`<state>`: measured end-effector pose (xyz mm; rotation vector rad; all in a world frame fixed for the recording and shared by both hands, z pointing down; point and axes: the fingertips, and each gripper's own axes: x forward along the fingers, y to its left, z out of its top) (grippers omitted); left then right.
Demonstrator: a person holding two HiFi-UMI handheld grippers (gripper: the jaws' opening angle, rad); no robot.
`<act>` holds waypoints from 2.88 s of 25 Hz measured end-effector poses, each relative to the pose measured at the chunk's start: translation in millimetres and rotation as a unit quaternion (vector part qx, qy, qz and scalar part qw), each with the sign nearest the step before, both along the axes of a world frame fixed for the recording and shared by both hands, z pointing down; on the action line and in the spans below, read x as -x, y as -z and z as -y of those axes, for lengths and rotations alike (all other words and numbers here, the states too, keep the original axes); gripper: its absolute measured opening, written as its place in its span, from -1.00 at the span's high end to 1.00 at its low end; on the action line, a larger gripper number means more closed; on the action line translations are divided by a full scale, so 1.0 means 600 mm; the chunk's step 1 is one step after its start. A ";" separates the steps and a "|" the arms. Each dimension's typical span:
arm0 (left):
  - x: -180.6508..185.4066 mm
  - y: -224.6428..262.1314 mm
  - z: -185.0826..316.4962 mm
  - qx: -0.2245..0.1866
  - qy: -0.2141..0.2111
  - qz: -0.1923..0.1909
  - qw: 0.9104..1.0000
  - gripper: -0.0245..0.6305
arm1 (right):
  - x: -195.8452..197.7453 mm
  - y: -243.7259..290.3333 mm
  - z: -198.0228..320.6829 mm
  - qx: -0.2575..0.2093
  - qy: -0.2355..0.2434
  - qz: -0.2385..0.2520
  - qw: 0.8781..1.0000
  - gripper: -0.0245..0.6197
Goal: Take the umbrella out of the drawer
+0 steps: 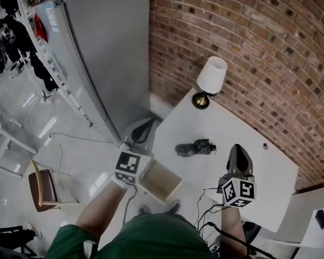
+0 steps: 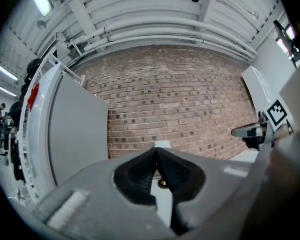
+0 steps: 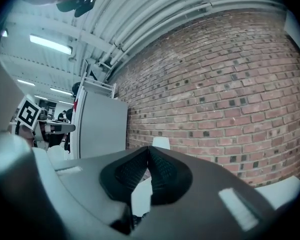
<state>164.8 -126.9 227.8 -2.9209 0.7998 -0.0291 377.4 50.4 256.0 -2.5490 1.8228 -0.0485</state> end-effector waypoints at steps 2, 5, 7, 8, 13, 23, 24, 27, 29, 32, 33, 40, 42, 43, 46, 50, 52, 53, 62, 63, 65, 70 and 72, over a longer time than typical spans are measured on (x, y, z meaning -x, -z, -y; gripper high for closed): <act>0.016 0.010 0.000 0.002 0.003 -0.011 1.000 0.93 | 0.011 0.011 0.001 -0.005 0.001 -0.007 1.000 0.92; 0.038 0.019 0.005 -0.001 0.010 -0.019 1.000 0.93 | 0.023 0.026 0.003 -0.019 0.004 -0.013 1.000 0.92; 0.049 0.024 0.006 0.002 0.014 -0.026 1.000 0.93 | 0.029 0.034 0.002 -0.025 0.005 -0.016 1.000 0.92; 0.053 0.027 0.005 0.005 0.014 -0.030 0.999 0.93 | 0.031 0.036 0.002 -0.026 0.006 -0.018 0.999 0.92; 0.058 0.044 -0.007 0.015 0.006 -0.049 0.999 0.93 | 0.045 0.045 -0.002 -0.021 0.010 -0.040 0.999 0.92; 0.041 0.046 -0.026 0.011 -0.008 -0.051 0.999 0.93 | 0.051 0.051 -0.015 -0.012 0.012 -0.072 0.997 0.92; 0.040 0.046 -0.027 0.012 -0.008 -0.052 0.999 0.93 | 0.049 0.050 -0.017 -0.011 0.011 -0.072 0.997 0.92; 0.035 0.044 -0.029 0.013 -0.008 -0.051 0.999 0.93 | 0.045 0.050 -0.022 -0.010 0.010 -0.073 0.997 0.92; 0.032 0.043 -0.029 0.013 -0.008 -0.050 0.999 0.93 | 0.044 0.049 -0.022 -0.010 0.011 -0.073 0.997 0.92; 0.028 0.044 -0.030 0.011 -0.009 -0.049 0.999 0.93 | 0.042 0.048 -0.023 -0.011 0.012 -0.073 0.997 0.92; 0.027 0.043 -0.030 0.010 -0.009 -0.048 0.999 0.93 | 0.042 0.048 -0.024 -0.011 0.011 -0.071 0.997 0.92; 0.023 0.043 -0.030 0.011 -0.005 -0.048 0.999 0.93 | 0.036 0.048 -0.024 -0.012 0.015 -0.070 0.997 0.92; 0.022 0.042 -0.032 0.013 -0.005 -0.048 0.999 0.93 | 0.034 0.047 -0.025 -0.014 0.018 -0.070 0.997 0.92; 0.021 0.042 -0.033 0.013 -0.005 -0.047 0.999 0.93 | 0.034 0.046 -0.025 -0.013 0.019 -0.066 0.998 0.92; 0.017 0.038 -0.035 0.015 -0.007 -0.045 0.999 0.93 | 0.035 0.042 -0.025 -0.008 0.024 -0.059 0.998 0.92; 0.012 0.030 -0.037 0.016 -0.007 -0.039 0.999 0.93 | 0.036 0.039 -0.025 -0.004 0.030 -0.067 0.997 0.92; 0.010 0.025 -0.037 0.020 -0.006 -0.036 0.999 0.93 | 0.035 0.038 -0.026 -0.005 0.031 -0.068 0.997 0.92; 0.008 0.024 -0.037 0.021 -0.007 -0.035 0.999 0.93 | 0.033 0.038 -0.026 -0.004 0.030 -0.065 0.997 0.92; -0.006 0.024 -0.039 0.022 -0.007 -0.036 0.999 0.93 | 0.016 0.035 -0.029 -0.004 0.028 -0.062 0.998 0.92; -0.008 0.023 -0.039 0.022 -0.006 -0.035 0.999 0.93 | 0.014 0.034 -0.029 -0.003 0.027 -0.060 0.998 0.92; -0.012 0.020 -0.039 0.022 -0.005 -0.034 0.999 0.93 | 0.010 0.033 -0.028 -0.003 0.027 -0.059 0.998 0.92; -0.022 0.012 -0.037 0.020 0.000 -0.030 0.999 0.93 | -0.003 0.028 -0.025 -0.005 0.033 -0.061 0.998 0.92; -0.026 0.011 -0.037 0.020 0.002 -0.029 0.999 0.93 | -0.008 0.024 -0.023 -0.006 0.038 -0.065 0.997 0.92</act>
